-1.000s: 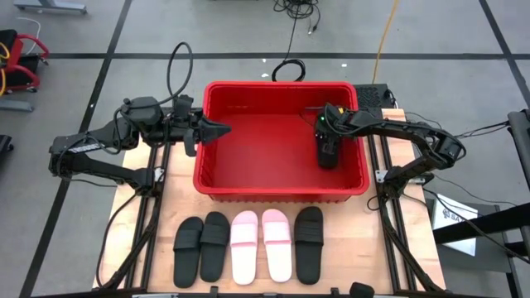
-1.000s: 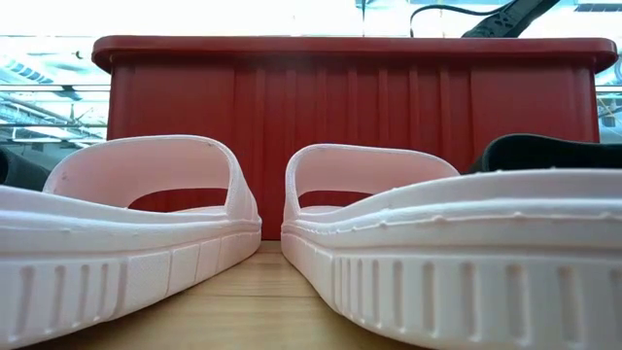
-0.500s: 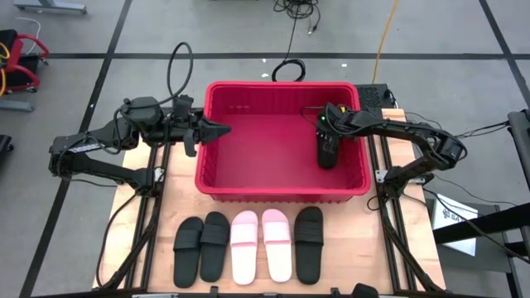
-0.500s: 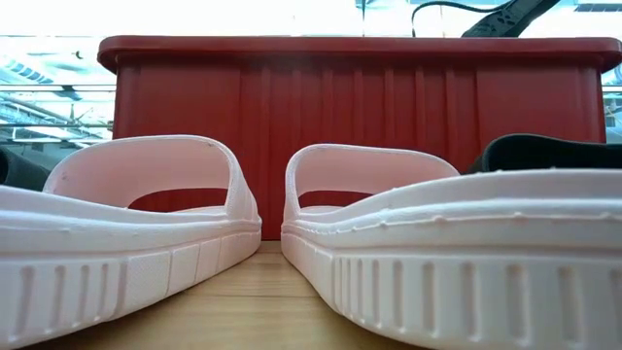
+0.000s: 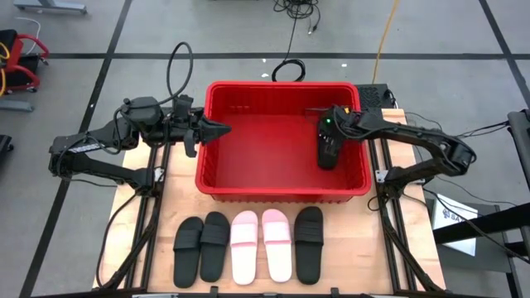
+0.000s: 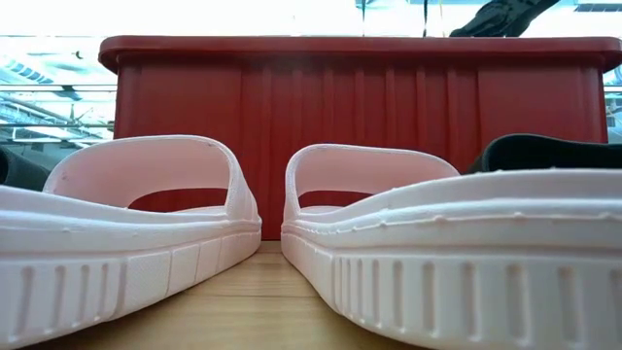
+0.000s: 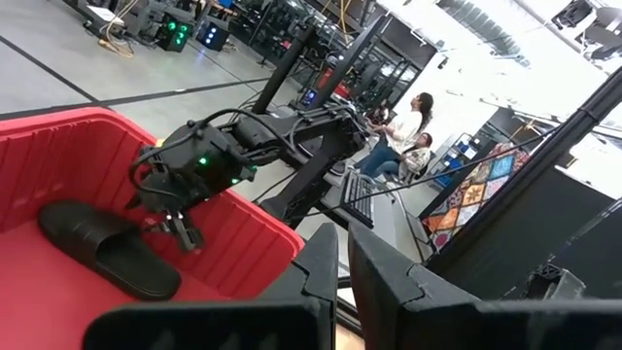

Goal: Pick and place slides into bin
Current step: Put the black slide into the red organizer bin

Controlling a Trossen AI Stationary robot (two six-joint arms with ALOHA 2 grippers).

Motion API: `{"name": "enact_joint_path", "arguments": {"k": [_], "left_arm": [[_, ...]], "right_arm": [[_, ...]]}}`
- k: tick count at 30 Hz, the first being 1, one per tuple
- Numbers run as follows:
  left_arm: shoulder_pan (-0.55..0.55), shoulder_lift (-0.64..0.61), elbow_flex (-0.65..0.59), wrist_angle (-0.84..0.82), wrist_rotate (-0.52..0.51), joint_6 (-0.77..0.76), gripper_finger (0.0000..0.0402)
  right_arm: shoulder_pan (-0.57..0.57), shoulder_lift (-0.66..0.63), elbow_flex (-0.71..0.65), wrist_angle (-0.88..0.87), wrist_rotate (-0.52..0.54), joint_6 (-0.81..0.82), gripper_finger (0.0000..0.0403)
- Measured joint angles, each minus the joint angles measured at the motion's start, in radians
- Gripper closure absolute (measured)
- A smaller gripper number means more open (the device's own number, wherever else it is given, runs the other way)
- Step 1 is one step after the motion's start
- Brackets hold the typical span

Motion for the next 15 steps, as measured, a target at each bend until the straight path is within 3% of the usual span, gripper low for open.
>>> {"name": "enact_joint_path", "arguments": {"k": [6,15], "left_arm": [[0.000,0.000,0.000,0.000,-0.002,0.000,0.0376],[0.000,0.000,0.000,0.000,-0.003,0.016,0.0376]], "right_arm": [[0.002,-0.039,0.000,-0.007,-0.080,0.078,0.0201],[0.044,-0.143,0.000,-0.011,-0.074,0.191,0.0202]]}}
